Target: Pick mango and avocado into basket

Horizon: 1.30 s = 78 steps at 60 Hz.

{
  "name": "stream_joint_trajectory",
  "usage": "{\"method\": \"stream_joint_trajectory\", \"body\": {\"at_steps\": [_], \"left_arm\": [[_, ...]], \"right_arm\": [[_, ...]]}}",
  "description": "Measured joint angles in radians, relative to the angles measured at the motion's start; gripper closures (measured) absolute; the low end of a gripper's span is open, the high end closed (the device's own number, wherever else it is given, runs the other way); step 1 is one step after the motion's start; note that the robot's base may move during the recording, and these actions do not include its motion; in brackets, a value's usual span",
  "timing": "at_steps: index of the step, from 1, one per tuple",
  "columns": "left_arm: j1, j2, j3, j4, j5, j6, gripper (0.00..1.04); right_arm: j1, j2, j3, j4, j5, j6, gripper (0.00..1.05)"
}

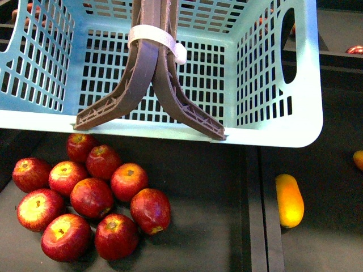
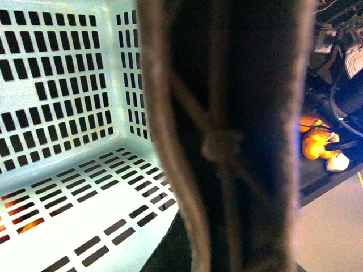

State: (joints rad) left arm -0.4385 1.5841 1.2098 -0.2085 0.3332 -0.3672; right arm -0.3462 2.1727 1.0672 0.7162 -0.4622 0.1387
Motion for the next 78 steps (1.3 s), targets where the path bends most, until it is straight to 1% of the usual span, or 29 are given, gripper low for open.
{"method": "stream_joint_trajectory", "body": {"at_steps": [10, 18, 31, 40, 50, 68, 78], "left_arm": [[0.000, 0.000, 0.000, 0.000, 0.000, 0.000, 0.99], [0.000, 0.000, 0.000, 0.000, 0.001, 0.000, 0.99], [0.000, 0.000, 0.000, 0.000, 0.000, 0.000, 0.99], [0.000, 0.000, 0.000, 0.000, 0.000, 0.000, 0.99], [0.000, 0.000, 0.000, 0.000, 0.000, 0.000, 0.99], [0.000, 0.000, 0.000, 0.000, 0.000, 0.000, 0.99], [0.000, 0.000, 0.000, 0.000, 0.000, 0.000, 0.99]], "right_arm": [[0.039, -0.162, -0.078, 0.034, -0.072, 0.080, 0.39], [0.101, -0.286, -0.136, 0.061, -0.114, 0.150, 0.39], [0.212, -0.476, -0.236, 0.095, -0.160, 0.238, 0.39], [0.280, -0.575, -0.294, 0.093, -0.168, 0.243, 0.39], [0.367, -0.629, -0.348, 0.084, -0.154, 0.218, 0.39], [0.548, -0.634, -0.441, 0.076, -0.067, 0.142, 0.39], [0.613, -0.598, -0.453, 0.085, -0.020, 0.106, 0.39]]}}
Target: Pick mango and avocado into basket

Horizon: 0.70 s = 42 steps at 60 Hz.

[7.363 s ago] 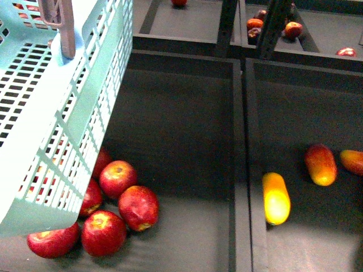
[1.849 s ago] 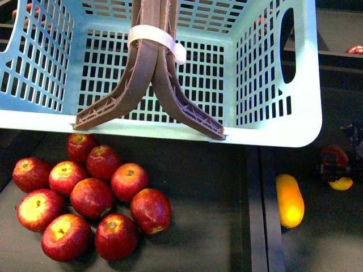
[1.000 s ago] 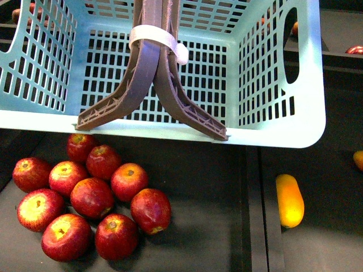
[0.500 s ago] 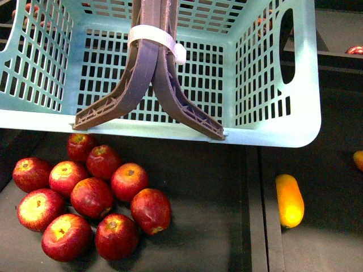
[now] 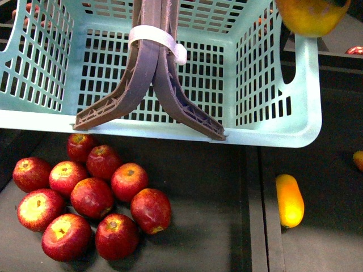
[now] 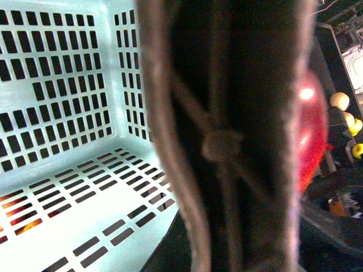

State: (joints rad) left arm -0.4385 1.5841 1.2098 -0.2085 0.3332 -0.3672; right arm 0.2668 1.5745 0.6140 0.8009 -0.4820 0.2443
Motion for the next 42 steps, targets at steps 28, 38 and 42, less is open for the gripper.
{"method": "stream_joint_trajectory", "body": {"at_steps": [28, 38, 42], "left_arm": [[0.000, 0.000, 0.000, 0.000, 0.003, 0.004, 0.99], [0.000, 0.000, -0.002, 0.000, -0.002, 0.003, 0.99], [0.000, 0.000, -0.002, 0.000, -0.008, 0.005, 0.99]], "right_arm": [[0.000, 0.021, -0.009, 0.000, 0.115, -0.024, 0.06], [-0.104, -0.159, -0.049, -0.092, 0.141, -0.024, 0.08], [-0.156, -0.240, -0.072, -0.137, 0.148, -0.028, 0.08]]}}
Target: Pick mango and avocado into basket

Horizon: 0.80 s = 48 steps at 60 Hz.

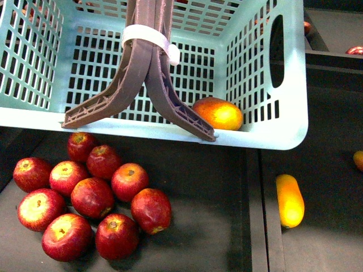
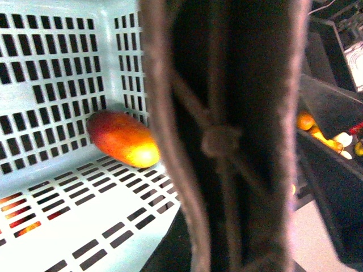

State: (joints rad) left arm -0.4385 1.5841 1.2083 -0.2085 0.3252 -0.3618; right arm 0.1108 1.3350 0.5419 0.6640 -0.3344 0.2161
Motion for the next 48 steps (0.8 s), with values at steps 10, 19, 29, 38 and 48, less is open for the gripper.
{"method": "stream_joint_trajectory", "body": {"at_steps": [10, 19, 29, 38, 48], "left_arm": [[0.000, 0.000, 0.000, 0.000, -0.002, -0.002, 0.99], [0.000, 0.000, 0.000, 0.000, 0.009, -0.001, 0.99], [0.000, 0.000, 0.000, 0.000, 0.009, -0.001, 0.99], [0.000, 0.000, 0.000, 0.000, 0.003, -0.001, 0.99], [0.000, 0.000, 0.000, 0.000, 0.000, 0.000, 0.99]], "right_arm": [[-0.177, -0.264, -0.077, -0.154, -0.019, -0.004, 0.08], [-0.323, -0.598, -0.169, -0.379, -0.034, -0.016, 0.08], [-0.380, -0.866, -0.280, -0.565, 0.003, -0.020, 0.08], [-0.395, -1.070, -0.377, -0.643, 0.059, -0.007, 0.08], [-0.395, -1.076, -0.377, -0.643, 0.060, -0.007, 0.08]]}}
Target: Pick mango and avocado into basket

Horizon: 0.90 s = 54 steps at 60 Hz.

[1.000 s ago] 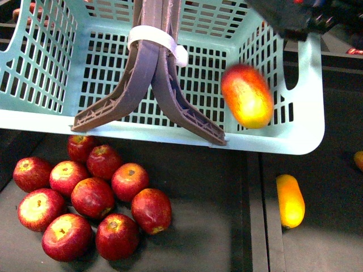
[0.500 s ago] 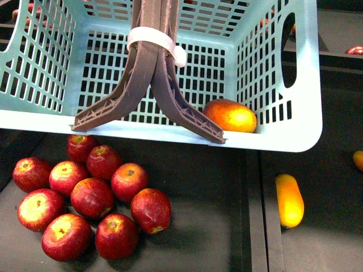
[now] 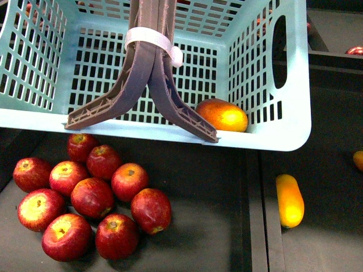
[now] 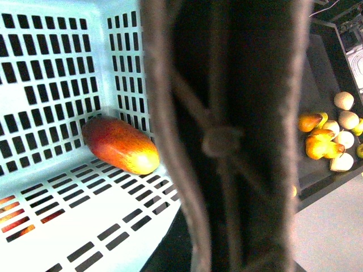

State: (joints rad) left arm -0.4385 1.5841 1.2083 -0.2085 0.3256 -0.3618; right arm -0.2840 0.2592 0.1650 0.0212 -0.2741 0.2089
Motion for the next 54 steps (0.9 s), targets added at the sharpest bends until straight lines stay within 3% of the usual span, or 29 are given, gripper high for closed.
{"method": "stream_joint_trajectory", "body": {"at_steps": [3, 9, 18, 25, 33, 46, 54], "left_arm": [[0.000, 0.000, 0.000, 0.000, 0.005, -0.001, 0.99], [0.000, 0.000, 0.000, 0.000, 0.008, -0.001, 0.99], [0.000, 0.000, 0.000, 0.000, 0.006, 0.000, 0.99], [0.000, 0.000, 0.000, 0.000, 0.007, -0.001, 0.99], [0.000, 0.000, 0.000, 0.000, 0.005, 0.000, 0.99], [0.000, 0.000, 0.000, 0.000, 0.007, -0.001, 0.99], [0.000, 0.000, 0.000, 0.000, 0.008, -0.002, 0.99]], "right_arm": [[-0.007, -0.053, -0.018, -0.009, -0.014, -0.060, 0.16], [0.052, -0.148, -0.053, -0.016, 0.055, -0.166, 0.41], [0.109, -0.170, -0.079, -0.020, 0.106, -0.193, 0.64], [0.232, -0.192, -0.092, -0.028, 0.253, -0.204, 0.83], [0.278, -0.205, -0.103, -0.028, 0.263, -0.211, 1.04], [0.280, -0.208, -0.109, -0.028, 0.266, -0.212, 0.70], [0.280, -0.208, -0.109, -0.028, 0.266, -0.212, 0.42]]}}
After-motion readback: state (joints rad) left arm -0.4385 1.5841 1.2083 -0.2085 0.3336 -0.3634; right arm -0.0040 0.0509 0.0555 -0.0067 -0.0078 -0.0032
